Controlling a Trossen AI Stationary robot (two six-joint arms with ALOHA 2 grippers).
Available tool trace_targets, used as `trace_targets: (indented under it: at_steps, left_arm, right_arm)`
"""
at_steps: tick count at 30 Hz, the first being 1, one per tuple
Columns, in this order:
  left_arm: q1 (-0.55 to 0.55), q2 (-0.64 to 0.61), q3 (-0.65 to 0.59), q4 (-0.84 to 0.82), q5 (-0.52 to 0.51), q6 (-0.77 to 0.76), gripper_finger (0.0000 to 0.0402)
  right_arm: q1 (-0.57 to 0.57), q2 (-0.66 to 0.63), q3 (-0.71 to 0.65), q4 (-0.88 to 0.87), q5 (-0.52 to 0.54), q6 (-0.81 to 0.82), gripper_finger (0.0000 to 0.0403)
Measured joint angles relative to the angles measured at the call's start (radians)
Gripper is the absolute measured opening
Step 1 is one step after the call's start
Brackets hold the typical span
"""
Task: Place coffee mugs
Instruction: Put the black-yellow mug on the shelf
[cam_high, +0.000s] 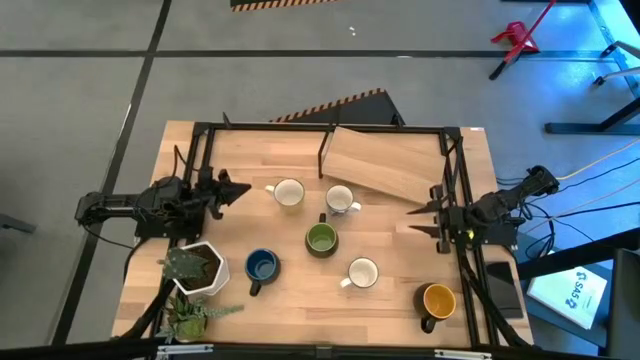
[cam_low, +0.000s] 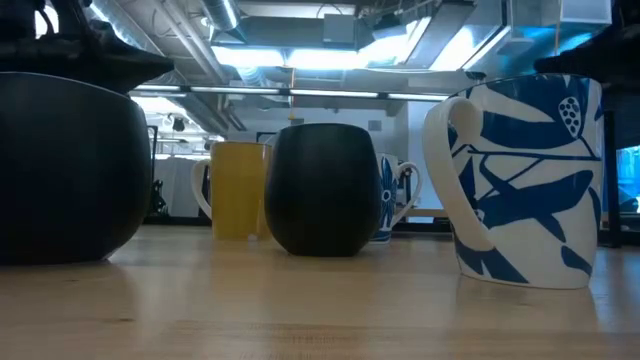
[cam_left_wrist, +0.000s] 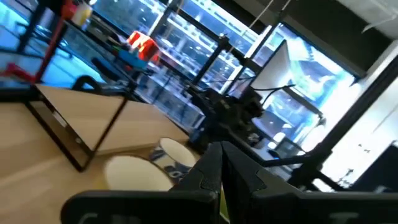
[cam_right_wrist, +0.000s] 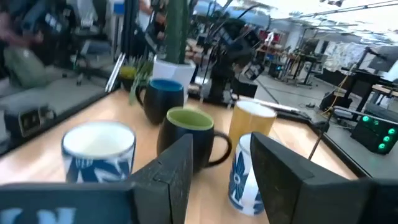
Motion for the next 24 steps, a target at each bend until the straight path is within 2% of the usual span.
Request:
trace_targets:
  at_steps: [4,8,12,14,16,20,24]
  left_arm:
    - [-0.001,0.000,0.000,0.012,0.034,-0.002,0.0000]
    - [-0.001,0.000,0.000,0.028,0.014,-0.002,0.0000]
    - [0.000,0.000,-0.001,0.045,-0.010,0.018,0.0000]
    - [0.000,0.000,-0.001,0.110,-0.006,0.011,0.0001]
    - [0.000,0.000,-0.001,0.185,0.040,0.027,0.0007]
    - [0.000,0.006,0.045,0.345,0.115,0.076,0.0036]
    - [-0.001,0.037,0.186,0.365,0.198,0.225,0.0072]
  right_arm:
    - [0.000,0.000,0.001,-0.003,0.013,0.028,0.0147]
    - [0.000,0.000,0.001,0.012,0.120,0.034,0.0147]
    - [0.000,0.001,0.001,0.162,0.169,0.034,0.0147]
    - [0.000,0.008,0.002,0.292,0.154,-0.007,0.0147]
    - [0.000,0.024,0.014,0.394,0.118,-0.066,0.0147]
    - [0.000,0.127,0.130,0.395,0.099,-0.116,0.0161]
    - [0.000,0.339,0.325,0.339,0.137,-0.209,0.0208]
